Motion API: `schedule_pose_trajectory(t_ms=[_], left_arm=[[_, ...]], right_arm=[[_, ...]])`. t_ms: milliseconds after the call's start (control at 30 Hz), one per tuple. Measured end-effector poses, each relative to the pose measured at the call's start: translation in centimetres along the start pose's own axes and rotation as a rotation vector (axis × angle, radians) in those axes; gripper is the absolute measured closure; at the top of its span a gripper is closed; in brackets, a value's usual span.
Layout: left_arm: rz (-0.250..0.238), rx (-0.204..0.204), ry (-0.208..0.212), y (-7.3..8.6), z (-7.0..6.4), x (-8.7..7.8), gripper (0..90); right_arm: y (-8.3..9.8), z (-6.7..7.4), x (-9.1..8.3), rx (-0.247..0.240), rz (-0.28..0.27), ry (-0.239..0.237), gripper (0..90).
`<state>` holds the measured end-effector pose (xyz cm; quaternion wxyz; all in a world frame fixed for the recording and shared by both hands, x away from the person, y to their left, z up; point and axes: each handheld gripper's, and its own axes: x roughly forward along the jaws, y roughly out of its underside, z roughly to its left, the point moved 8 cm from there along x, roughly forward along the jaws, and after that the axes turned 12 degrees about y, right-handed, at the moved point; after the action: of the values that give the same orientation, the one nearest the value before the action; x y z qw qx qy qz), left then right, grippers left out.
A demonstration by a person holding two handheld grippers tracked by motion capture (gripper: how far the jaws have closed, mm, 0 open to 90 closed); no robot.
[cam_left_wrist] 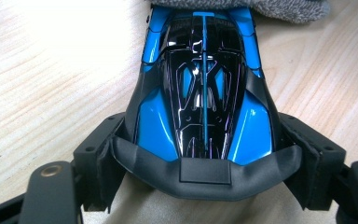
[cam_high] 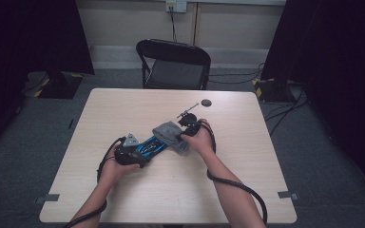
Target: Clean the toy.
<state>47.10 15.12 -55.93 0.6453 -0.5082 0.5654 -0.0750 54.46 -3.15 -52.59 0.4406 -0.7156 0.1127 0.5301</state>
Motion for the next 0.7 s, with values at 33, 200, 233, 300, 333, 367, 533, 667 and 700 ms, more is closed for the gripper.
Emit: schedule_pose_trajectory(t_ms=[33,200,233,300,333,367,533,667,700], left_arm=[[0.0,0.0,-0.001,0.0,0.0,0.0,24.2],[0.0,0.0,0.0,0.0,0.0,0.0,24.2],[-0.001,0.0,0.0,0.0,0.0,0.0,24.2],[0.0,0.0,0.0,0.0,0.0,0.0,24.2],[0.0,0.0,0.0,0.0,0.0,0.0,24.2],[0.0,0.0,0.0,0.0,0.0,0.0,24.2],[0.0,0.0,0.0,0.0,0.0,0.0,24.2],[0.0,-0.001,0.001,0.0,0.0,0.0,24.2],[0.0,-0.001,0.001,0.0,0.0,0.0,24.2]], right_arm=[[0.1,-0.2,0.0,0.0,0.003,0.004,76.4],[0.5,-1.0,-0.1,-0.003,0.004,0.029,76.4],[0.7,-1.2,-0.1,0.003,0.004,0.034,76.4],[0.9,-1.6,-0.2,0.003,0.003,0.044,76.4],[1.0,-1.9,-0.3,0.006,0.001,0.05,76.4],[1.1,-2.1,-0.4,0.017,-0.001,0.045,76.4],[1.9,-3.1,-0.9,0.039,-0.005,0.054,76.4],[2.3,-3.4,-1.3,0.037,-0.001,0.057,76.3],[2.4,-3.6,-1.4,0.031,-0.001,0.063,76.4]])
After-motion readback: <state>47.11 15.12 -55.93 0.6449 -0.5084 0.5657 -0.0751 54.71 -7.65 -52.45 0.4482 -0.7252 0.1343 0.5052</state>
